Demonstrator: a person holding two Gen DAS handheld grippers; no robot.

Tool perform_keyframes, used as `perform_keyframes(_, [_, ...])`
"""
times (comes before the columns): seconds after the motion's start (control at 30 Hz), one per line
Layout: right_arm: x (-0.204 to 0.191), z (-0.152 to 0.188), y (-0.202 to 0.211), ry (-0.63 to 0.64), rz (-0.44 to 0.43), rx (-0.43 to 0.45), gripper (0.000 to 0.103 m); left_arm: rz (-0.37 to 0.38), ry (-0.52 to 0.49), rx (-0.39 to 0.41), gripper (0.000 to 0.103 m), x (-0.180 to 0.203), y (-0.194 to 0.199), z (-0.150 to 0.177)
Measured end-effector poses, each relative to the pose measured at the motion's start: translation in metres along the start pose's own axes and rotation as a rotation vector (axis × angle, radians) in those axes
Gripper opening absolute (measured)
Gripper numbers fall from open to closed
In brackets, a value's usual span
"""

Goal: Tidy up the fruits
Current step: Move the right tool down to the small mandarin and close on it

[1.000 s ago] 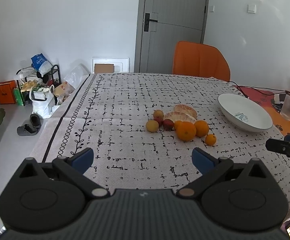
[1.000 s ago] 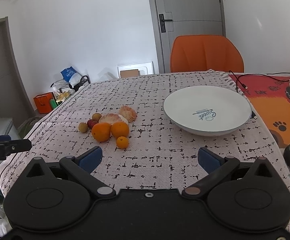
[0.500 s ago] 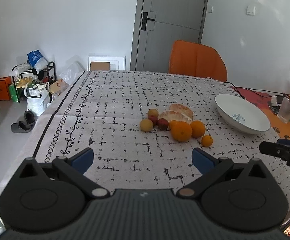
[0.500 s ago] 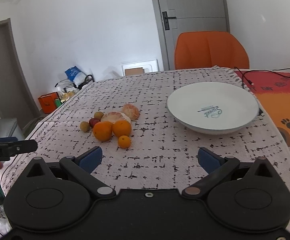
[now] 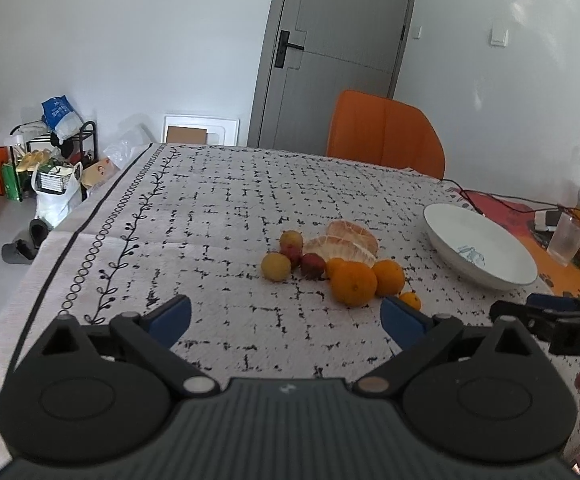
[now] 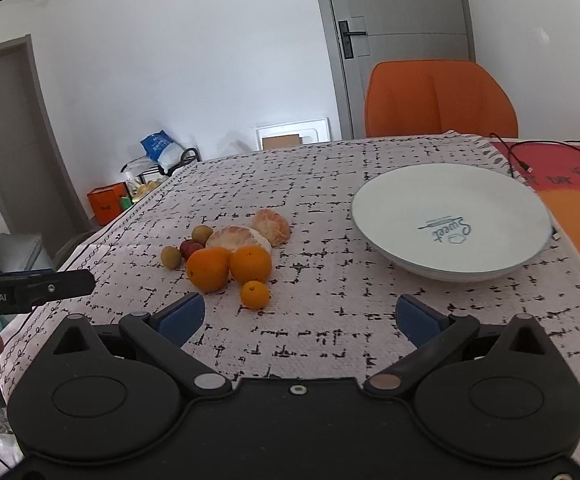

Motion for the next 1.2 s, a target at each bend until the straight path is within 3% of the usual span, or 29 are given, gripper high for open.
perform_keyframes(0.1, [0.0,-0.001,-0.007,-0.001,-0.004,0.004,0.101,0.017,0.002,0.013,0.098,0.002,-0.005,-0.002])
perform_keyframes(0.2, [0.0,-0.002,-0.013,-0.004,-0.028,-0.001,0.088,0.023,-0.001,0.007,0.093,0.003,-0.012,-0.004])
perform_keyframes(0.47, [-0.003,-0.007,-0.034,0.001,-0.078,-0.034,0.075,0.032,0.02,-0.021,0.088,0.001,-0.031,-0.006])
perform_keyframes(0.73, [-0.005,-0.012,-0.055,0.015,-0.093,-0.072,0.057,0.035,0.037,-0.059,0.074,-0.001,-0.049,-0.007])
perform_keyframes(0.97, [-0.01,-0.014,-0.07,0.021,-0.125,-0.103,0.049,0.044,0.052,-0.082,0.066,0.001,-0.061,-0.011])
perform_keyframes(1.07, [-0.013,-0.015,-0.078,0.028,-0.134,-0.126,0.032,0.051,0.052,-0.085,0.065,0.004,-0.063,-0.012])
perform_keyframes(1.1, [-0.014,-0.015,-0.081,0.029,-0.135,-0.141,0.022,0.053,0.051,-0.085,0.065,0.005,-0.063,-0.012])
perform_keyframes(1.2, [-0.01,-0.016,-0.081,0.009,-0.147,-0.135,0.021,0.061,0.042,-0.084,0.065,0.01,-0.064,-0.013])
Point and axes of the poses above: each gripper's, at about its wrist camera, not at the fingertips, and y roughly against the way its jaws point, x to its right, z to its underside, the point moved 1 cm from there along -y, roughly the way its jaws point, and after that the axes turned 5 degrees about -x, right-handed, at the moved point
